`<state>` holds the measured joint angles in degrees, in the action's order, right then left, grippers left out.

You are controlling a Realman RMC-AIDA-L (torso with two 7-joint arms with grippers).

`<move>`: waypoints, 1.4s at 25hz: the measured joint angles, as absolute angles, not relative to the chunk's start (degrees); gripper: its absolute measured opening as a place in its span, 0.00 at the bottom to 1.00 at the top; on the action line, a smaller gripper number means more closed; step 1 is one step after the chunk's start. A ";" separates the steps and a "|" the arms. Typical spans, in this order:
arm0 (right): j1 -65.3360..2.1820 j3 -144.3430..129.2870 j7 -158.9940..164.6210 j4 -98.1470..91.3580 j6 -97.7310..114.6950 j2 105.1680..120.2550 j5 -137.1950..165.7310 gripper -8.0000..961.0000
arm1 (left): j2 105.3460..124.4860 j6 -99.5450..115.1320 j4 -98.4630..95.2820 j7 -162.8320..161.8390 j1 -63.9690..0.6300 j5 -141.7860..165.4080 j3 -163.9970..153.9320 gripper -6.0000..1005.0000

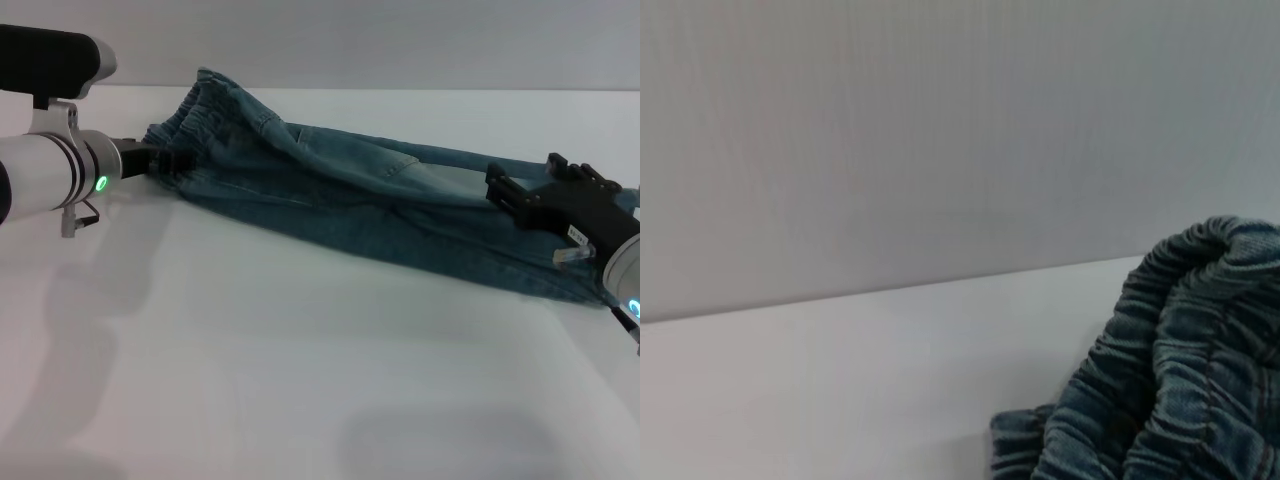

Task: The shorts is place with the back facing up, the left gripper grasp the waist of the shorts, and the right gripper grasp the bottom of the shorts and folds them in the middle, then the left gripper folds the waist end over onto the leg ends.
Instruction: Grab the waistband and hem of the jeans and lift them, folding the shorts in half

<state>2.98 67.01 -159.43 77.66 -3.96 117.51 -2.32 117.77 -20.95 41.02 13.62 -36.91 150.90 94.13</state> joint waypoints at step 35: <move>2.17 66.88 -159.44 78.20 -3.07 117.07 -2.50 0.77 | 117.74 -19.76 33.14 14.44 -41.85 150.64 94.84 0.77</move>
